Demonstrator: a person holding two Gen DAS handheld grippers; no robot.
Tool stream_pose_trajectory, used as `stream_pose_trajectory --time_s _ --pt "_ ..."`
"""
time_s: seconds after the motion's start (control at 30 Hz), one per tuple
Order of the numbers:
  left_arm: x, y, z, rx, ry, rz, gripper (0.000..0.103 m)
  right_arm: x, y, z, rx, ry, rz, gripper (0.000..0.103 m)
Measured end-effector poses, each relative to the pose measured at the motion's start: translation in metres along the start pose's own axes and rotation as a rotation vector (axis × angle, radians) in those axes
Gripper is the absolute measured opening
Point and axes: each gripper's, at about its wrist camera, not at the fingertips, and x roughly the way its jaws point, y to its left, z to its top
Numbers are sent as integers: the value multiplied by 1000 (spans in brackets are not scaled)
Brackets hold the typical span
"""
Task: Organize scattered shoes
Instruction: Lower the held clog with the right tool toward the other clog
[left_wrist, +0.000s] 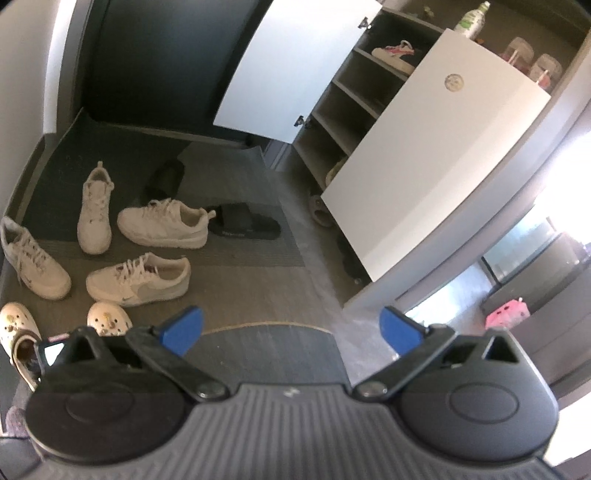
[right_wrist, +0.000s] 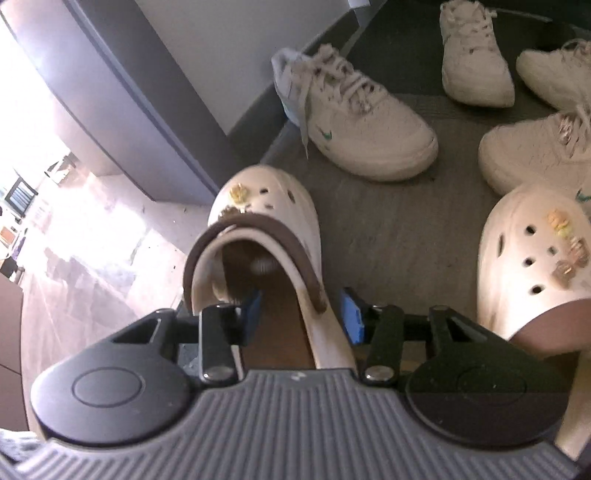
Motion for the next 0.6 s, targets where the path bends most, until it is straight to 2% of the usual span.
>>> stream_pose_trajectory --time_s 0.07,0.13,0.3,0.43,0.47,0.5,0.6 --pt "2 4 2 -4 -1 20 103 8 -2 -4 35 7 -24 36" --pt "3 9 4 -8 -1 40 103 13 -9 -7 175 -26 -55 25" --pt "9 23 11 -36 14 74 103 11 -12 -15 428 -71 -60 22" --pt "9 29 12 -43 20 82 103 17 -3 -24 595 -59 18 22" --pt "8 29 11 -40 19 84 103 19 1 -23 581 -53 22 22" --pt "8 29 11 -38 18 84 103 21 16 -18 501 -37 4 22" --pt "7 26 14 -29 12 79 103 20 38 -13 381 -9 -9 26"
